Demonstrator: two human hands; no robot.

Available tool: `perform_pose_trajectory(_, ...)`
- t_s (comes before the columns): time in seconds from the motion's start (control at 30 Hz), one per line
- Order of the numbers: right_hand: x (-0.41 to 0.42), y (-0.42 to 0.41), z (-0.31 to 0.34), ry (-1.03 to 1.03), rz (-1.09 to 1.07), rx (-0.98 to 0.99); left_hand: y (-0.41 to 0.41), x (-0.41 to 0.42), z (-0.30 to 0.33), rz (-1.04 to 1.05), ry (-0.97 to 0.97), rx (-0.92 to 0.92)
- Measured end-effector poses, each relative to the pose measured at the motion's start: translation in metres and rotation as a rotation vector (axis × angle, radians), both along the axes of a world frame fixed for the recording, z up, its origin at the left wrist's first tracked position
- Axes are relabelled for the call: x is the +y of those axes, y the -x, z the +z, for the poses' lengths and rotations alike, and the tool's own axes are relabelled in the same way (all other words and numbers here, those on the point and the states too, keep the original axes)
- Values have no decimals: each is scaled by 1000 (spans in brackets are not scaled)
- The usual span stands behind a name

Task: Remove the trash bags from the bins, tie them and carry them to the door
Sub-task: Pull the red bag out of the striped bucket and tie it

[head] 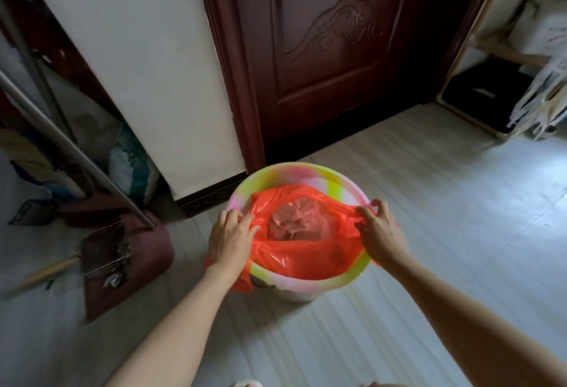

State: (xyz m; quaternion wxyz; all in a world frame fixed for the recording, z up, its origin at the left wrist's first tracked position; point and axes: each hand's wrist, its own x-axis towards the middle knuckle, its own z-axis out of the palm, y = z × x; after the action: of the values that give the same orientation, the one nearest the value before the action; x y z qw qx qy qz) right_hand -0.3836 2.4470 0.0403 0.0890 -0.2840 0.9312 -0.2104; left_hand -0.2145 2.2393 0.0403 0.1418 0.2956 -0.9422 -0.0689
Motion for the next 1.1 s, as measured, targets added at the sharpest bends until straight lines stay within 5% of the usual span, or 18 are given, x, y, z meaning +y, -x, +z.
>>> perform_pose_trajectory(0.13,15,-15,6,-81,-47,51,-19,16,6,123,-301,-188)
perform_pose_trajectory(0.27,32,-37,5,-182,-146,-63,-40,39,16,144,-363,-336)
perform_pose_trajectory(0.47,28,-33,25,-302,-182,31,-43,35,31,295,-523,-204)
perform_pose_trajectory(0.73,3,-29,68,-188,33,136,-24,12,80,150,-500,67)
perform_pose_trajectory(0.83,-11,-32,71,-2,137,-29,-9,30,93,-69,-509,154)
perform_pose_trajectory(0.97,-6,-43,61,431,80,-524,-8,62,89,-287,-613,142)
perform_pose_trajectory(1.1,0,-55,52,464,22,-688,-17,81,68,-427,-615,10)
